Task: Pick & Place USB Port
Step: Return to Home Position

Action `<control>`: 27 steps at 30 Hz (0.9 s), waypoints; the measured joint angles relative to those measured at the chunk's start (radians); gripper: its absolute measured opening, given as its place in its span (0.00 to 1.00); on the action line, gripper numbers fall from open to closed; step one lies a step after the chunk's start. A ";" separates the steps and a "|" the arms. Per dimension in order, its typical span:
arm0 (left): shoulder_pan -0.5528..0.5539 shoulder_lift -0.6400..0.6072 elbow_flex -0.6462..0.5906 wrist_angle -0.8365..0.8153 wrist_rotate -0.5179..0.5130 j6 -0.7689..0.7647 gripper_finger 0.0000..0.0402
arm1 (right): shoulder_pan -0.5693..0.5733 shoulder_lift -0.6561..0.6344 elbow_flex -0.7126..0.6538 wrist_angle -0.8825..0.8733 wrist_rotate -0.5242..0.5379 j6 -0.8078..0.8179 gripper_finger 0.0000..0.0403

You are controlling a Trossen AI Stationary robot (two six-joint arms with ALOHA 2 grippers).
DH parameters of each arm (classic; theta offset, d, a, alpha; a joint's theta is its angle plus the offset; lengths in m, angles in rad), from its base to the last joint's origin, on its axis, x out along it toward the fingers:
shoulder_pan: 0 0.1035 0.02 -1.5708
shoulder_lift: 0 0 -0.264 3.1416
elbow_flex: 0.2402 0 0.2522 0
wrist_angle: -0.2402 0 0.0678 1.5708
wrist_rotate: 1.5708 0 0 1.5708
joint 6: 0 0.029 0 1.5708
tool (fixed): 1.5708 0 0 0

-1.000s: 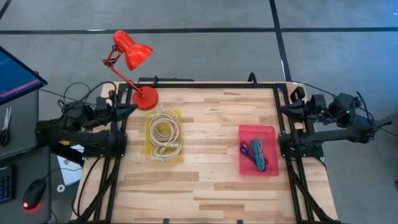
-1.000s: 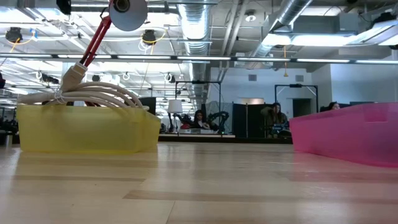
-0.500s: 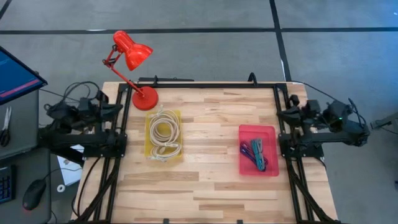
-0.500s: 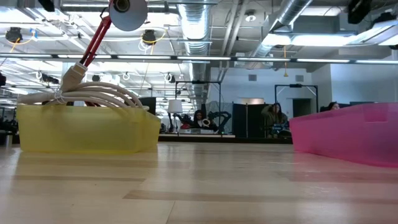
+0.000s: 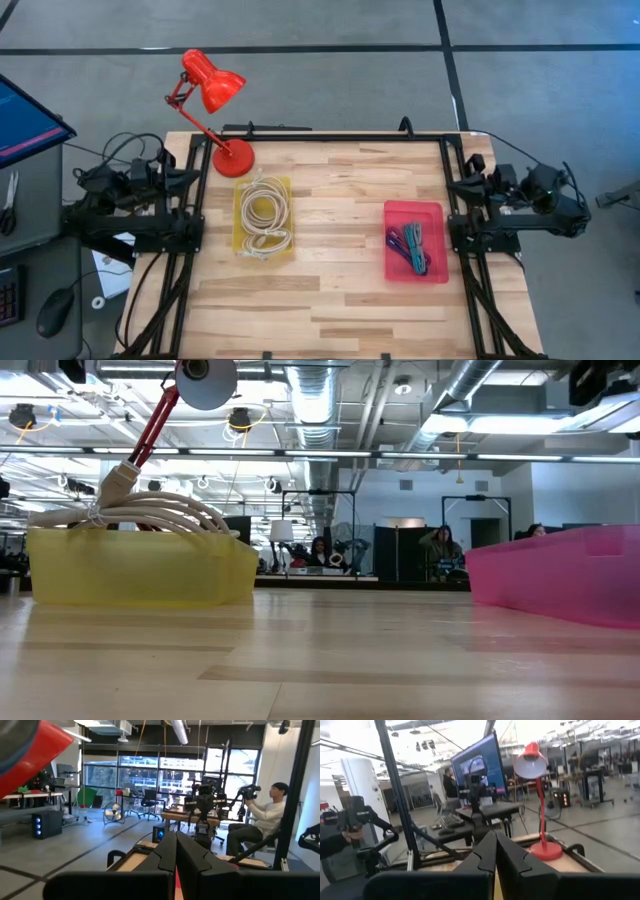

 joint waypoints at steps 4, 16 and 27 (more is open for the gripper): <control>0.000 0.000 0.000 -0.004 -0.009 -0.015 0.01 | 0.000 0.000 0.000 -0.039 0.004 0.024 0.00; 0.000 -0.001 -0.045 -0.047 -0.009 -0.017 0.01 | 0.000 0.000 0.000 -0.048 0.021 0.016 0.00; 0.000 -0.002 -0.212 -0.016 -0.008 -0.045 0.01 | 0.000 0.000 -0.026 -0.025 0.023 0.001 0.00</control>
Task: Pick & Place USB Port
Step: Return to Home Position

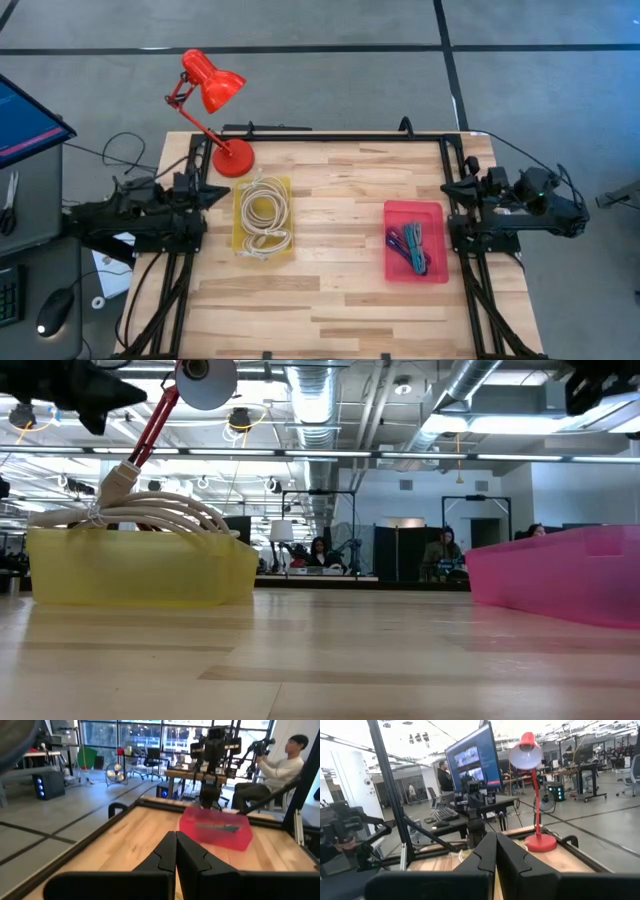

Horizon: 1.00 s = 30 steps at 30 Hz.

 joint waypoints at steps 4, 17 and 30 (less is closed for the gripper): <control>0.000 0.000 -0.046 0.030 0.000 -0.006 0.01 | 0.000 0.000 -0.073 0.053 0.001 0.003 0.00; 0.000 0.000 -0.224 0.152 0.004 -0.032 0.02 | 0.000 -0.001 -0.253 0.224 0.007 0.018 0.00; 0.007 0.005 -0.331 0.277 0.025 -0.025 0.02 | 0.000 -0.001 -0.426 0.384 0.004 0.028 0.00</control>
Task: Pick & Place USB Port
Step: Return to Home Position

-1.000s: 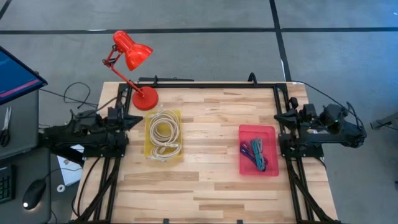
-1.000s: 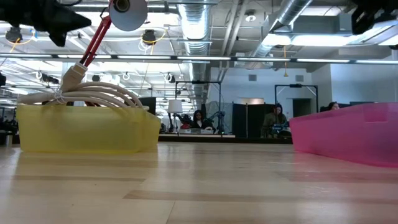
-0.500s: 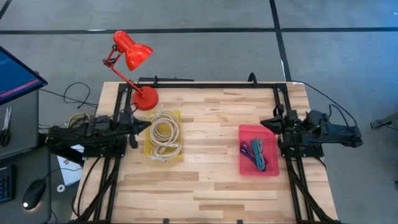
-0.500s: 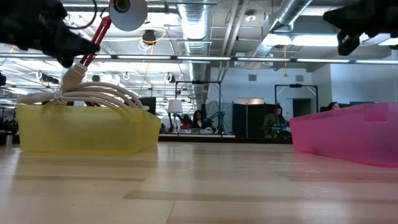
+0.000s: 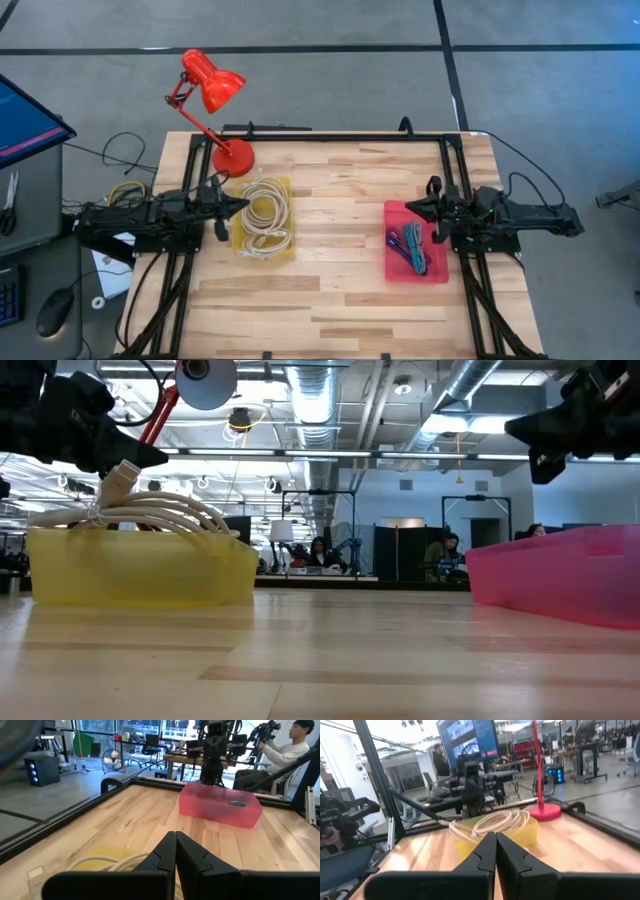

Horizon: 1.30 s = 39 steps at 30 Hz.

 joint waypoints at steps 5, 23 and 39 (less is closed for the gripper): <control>0.016 0.000 0.000 -0.006 0.000 0.002 0.02 | 0.000 0.000 -0.053 0.043 0.000 0.015 0.00; 0.025 0.001 0.000 -0.005 -0.022 0.002 0.02 | 0.000 0.002 -0.073 0.023 -0.004 0.077 0.00; 0.025 0.002 0.000 0.009 -0.022 0.002 0.02 | 0.000 0.002 -0.074 0.023 -0.004 0.077 0.00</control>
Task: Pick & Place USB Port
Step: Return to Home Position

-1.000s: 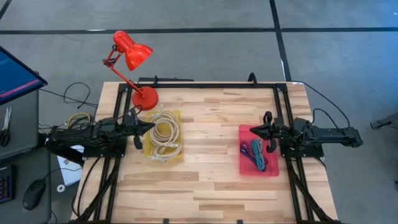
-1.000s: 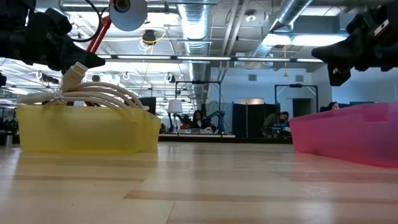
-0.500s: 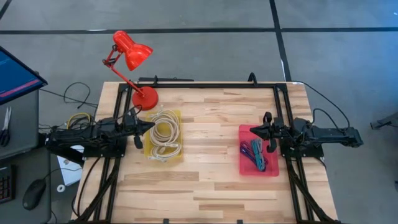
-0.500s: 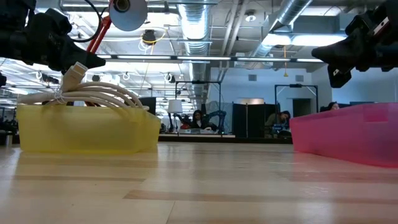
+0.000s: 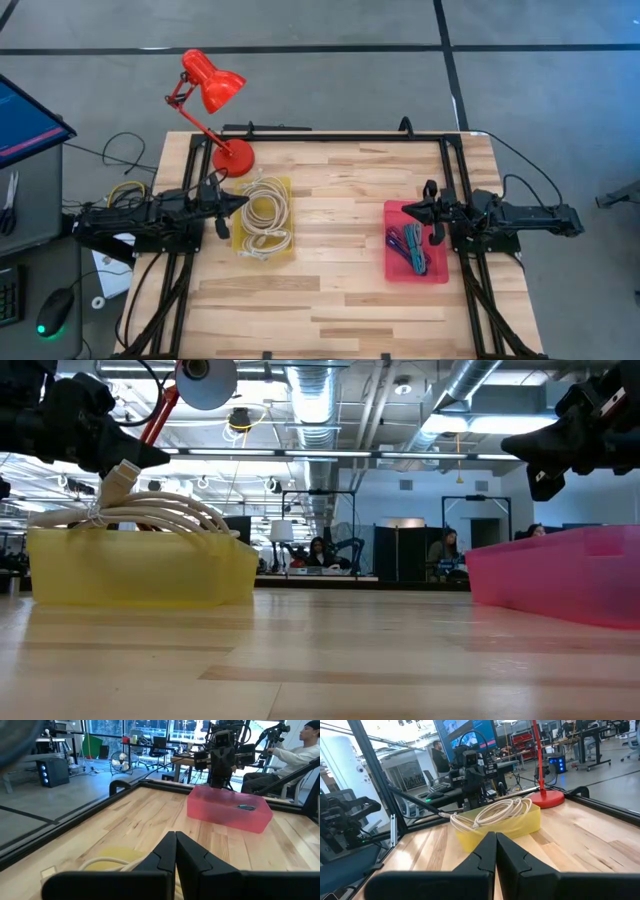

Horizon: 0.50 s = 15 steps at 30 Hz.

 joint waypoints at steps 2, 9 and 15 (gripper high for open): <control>0.000 0.000 0.000 0.003 0.000 0.000 0.02 | 0.000 0.000 0.000 0.000 0.000 0.000 0.00; 0.000 0.000 0.000 0.007 0.000 0.000 0.02 | 0.000 0.000 0.000 0.000 0.000 0.000 0.00; 0.000 0.000 0.000 0.011 0.000 0.000 0.02 | 0.000 0.000 -0.001 0.000 0.000 0.000 0.00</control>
